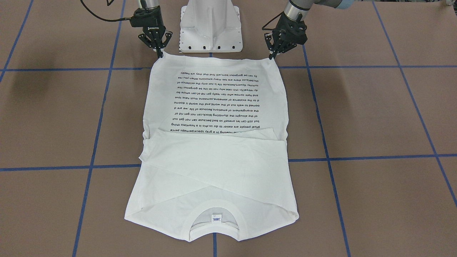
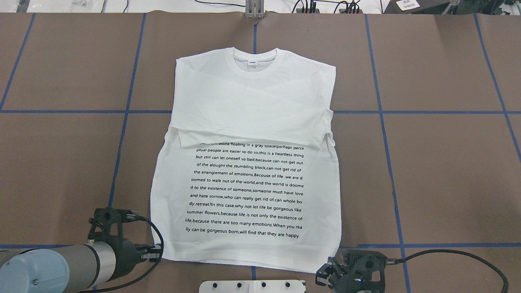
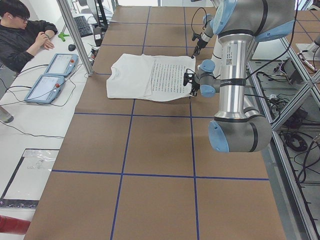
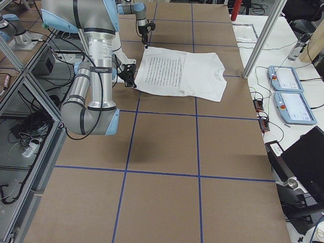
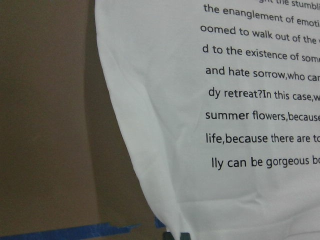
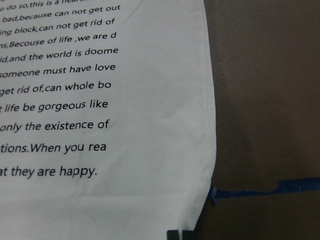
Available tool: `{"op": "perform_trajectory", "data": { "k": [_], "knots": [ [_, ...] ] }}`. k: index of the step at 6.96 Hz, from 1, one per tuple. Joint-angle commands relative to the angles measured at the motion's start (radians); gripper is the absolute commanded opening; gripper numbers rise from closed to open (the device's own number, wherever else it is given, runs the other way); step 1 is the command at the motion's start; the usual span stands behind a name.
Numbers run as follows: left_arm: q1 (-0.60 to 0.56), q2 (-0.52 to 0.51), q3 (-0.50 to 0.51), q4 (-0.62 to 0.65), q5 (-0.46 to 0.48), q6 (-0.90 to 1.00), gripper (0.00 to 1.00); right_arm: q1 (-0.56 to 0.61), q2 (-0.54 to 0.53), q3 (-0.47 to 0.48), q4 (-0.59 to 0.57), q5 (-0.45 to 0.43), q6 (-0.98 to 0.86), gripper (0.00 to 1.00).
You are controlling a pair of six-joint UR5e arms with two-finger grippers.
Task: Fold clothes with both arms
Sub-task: 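Lift the hem with both grippers and fold it toward the collar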
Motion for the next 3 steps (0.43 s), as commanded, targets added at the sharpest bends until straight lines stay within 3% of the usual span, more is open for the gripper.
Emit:
{"op": "perform_trajectory", "data": {
  "k": [1, 2, 3],
  "knots": [
    [-0.004, -0.002, -0.094, 0.098, -0.037, 0.031, 0.0, 0.086, -0.007, 0.088, -0.084, 0.11, -0.026, 0.0],
    [-0.033, -0.031, -0.21, 0.207, -0.115, 0.033, 0.0, 0.124, -0.007, 0.226, -0.213, 0.218, -0.052, 0.0],
    [-0.036, -0.036, -0.345, 0.317, -0.157, 0.033, 0.0, 0.111, 0.0, 0.403, -0.43, 0.262, -0.052, 0.0]
  ]
}}
